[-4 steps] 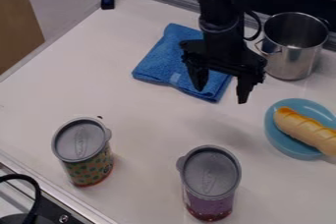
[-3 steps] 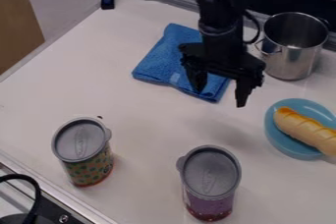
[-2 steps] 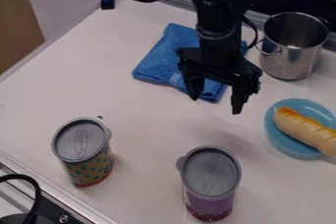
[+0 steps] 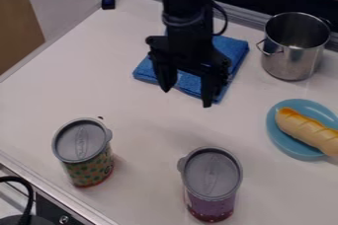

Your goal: Move the blue-spotted yellow can below the silver pot

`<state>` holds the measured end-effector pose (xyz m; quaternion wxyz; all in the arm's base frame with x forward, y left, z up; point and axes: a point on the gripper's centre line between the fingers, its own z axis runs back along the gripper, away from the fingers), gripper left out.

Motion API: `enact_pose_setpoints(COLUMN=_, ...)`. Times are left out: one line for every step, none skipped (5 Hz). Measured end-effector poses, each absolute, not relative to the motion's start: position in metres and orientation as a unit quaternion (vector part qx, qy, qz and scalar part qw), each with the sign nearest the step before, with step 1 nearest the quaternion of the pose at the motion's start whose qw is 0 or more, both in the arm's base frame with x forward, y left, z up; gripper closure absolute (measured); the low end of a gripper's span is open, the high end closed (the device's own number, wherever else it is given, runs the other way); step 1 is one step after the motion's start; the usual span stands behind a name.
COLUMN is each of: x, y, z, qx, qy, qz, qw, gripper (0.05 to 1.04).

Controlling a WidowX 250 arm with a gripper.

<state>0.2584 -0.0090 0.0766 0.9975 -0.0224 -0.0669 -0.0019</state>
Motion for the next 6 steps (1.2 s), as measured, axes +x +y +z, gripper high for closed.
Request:
enact_pose_setpoints(x=0.230, y=0.020, z=0.082, qx=-0.019, qy=-0.067, qz=-0.028, qw=0.997, gripper=0.087)
enact_pose_setpoints(x=0.203, y=0.048, z=0.078, qx=-0.023, qy=-0.041, qz=-0.086, qw=0.995, gripper=0.087)
enact_pose_setpoints(x=0.181, y=0.076, z=0.083, qx=-0.020, qy=-0.031, qz=-0.121, qw=0.992, gripper=0.087)
enact_pose_setpoints(x=0.168, y=0.091, z=0.079, qx=-0.010, qy=-0.016, qz=-0.139, qw=0.990, gripper=0.087)
enact_pose_setpoints(x=0.156, y=0.100, z=0.079, qx=-0.012, qy=0.001, qz=-0.160, qw=0.987, gripper=0.087)
enact_pose_setpoints(x=0.143, y=0.116, z=0.069, qx=0.013, qy=0.007, qz=-0.190, qw=0.982, gripper=0.087)
